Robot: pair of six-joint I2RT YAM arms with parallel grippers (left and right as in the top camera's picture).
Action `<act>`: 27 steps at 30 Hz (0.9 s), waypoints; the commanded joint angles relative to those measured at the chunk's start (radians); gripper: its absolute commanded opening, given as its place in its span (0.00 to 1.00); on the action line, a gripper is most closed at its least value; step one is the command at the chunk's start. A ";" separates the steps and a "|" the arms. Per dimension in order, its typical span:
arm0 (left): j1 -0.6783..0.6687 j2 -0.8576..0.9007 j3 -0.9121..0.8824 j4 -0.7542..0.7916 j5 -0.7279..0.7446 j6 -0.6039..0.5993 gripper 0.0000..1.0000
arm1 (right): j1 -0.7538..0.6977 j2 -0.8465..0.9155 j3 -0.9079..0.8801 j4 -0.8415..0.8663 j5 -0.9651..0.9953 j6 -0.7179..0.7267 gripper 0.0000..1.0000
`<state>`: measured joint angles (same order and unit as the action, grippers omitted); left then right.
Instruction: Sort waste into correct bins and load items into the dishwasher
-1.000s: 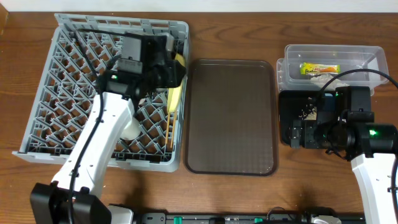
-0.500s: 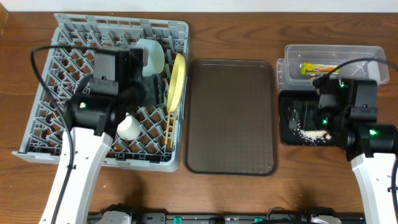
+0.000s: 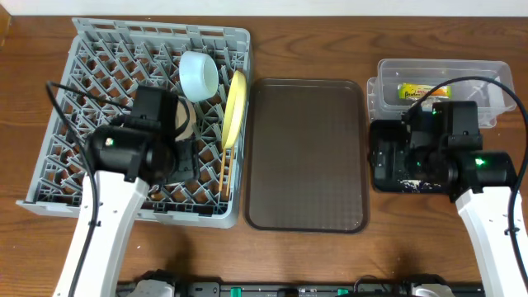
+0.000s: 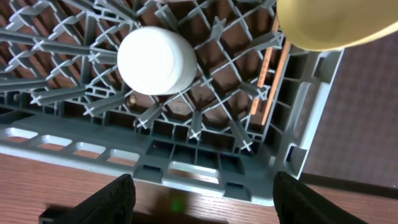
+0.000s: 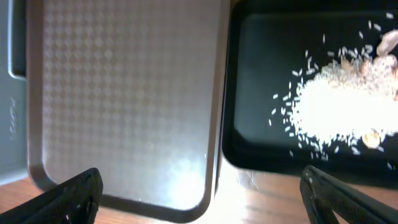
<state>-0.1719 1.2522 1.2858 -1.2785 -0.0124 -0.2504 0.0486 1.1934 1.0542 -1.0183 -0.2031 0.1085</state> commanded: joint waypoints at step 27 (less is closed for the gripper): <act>-0.017 -1.013 -0.338 0.263 -0.026 -0.010 0.89 | 0.083 -0.640 -0.283 0.071 0.210 0.055 0.99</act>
<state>-0.1852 0.2440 0.9569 -1.0168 -0.0299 -0.2623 0.1173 0.5579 0.7765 -0.9424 -0.0044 0.1524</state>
